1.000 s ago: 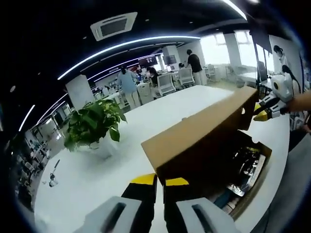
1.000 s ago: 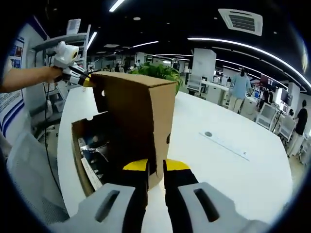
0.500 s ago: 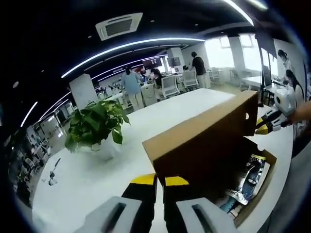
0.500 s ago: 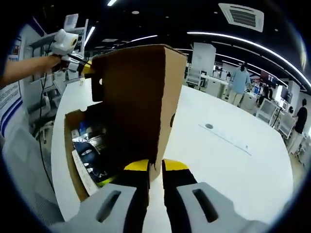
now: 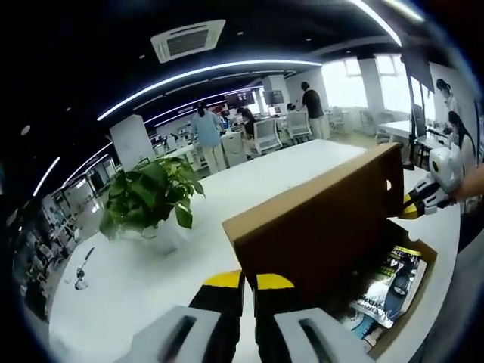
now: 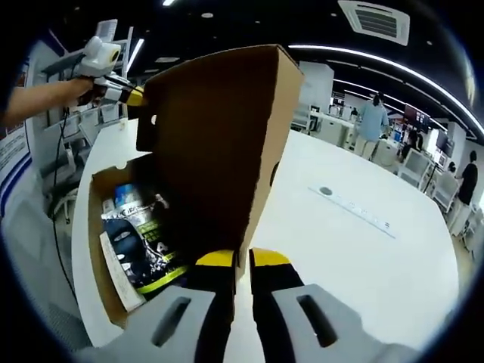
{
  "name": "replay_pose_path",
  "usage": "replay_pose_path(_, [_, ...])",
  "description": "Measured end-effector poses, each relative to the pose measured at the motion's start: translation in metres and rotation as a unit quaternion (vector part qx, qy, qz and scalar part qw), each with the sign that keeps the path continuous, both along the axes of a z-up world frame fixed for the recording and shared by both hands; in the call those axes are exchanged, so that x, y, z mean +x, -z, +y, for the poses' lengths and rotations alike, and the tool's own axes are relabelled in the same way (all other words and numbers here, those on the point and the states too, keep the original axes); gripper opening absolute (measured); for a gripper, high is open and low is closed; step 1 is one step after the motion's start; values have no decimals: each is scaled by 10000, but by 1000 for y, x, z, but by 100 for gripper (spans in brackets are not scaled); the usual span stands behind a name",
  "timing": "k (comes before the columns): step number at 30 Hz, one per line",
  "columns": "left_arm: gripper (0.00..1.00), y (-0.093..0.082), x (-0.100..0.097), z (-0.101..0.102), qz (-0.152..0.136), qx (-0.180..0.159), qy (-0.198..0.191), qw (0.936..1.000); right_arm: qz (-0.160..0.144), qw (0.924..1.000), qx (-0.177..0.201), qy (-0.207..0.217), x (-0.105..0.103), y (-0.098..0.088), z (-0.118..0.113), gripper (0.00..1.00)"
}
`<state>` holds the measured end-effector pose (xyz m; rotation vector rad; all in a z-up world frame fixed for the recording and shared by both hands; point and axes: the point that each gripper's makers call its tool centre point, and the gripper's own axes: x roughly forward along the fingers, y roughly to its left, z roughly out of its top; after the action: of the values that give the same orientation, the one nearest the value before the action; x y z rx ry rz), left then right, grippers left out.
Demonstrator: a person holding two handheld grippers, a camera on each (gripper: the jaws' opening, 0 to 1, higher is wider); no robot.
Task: Operate the shoe box by opening the lid, removing the specified soft item, and placing it in the target area until the item is outside and the box remains undamaged.
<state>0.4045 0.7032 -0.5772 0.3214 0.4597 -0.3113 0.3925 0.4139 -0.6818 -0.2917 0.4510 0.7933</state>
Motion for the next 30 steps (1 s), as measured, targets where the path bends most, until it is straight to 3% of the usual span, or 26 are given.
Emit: replay_pose_path(30, [4,11,43,4,20,-293,-225,9993,-118,9999,-63,94,11,-1,2,0])
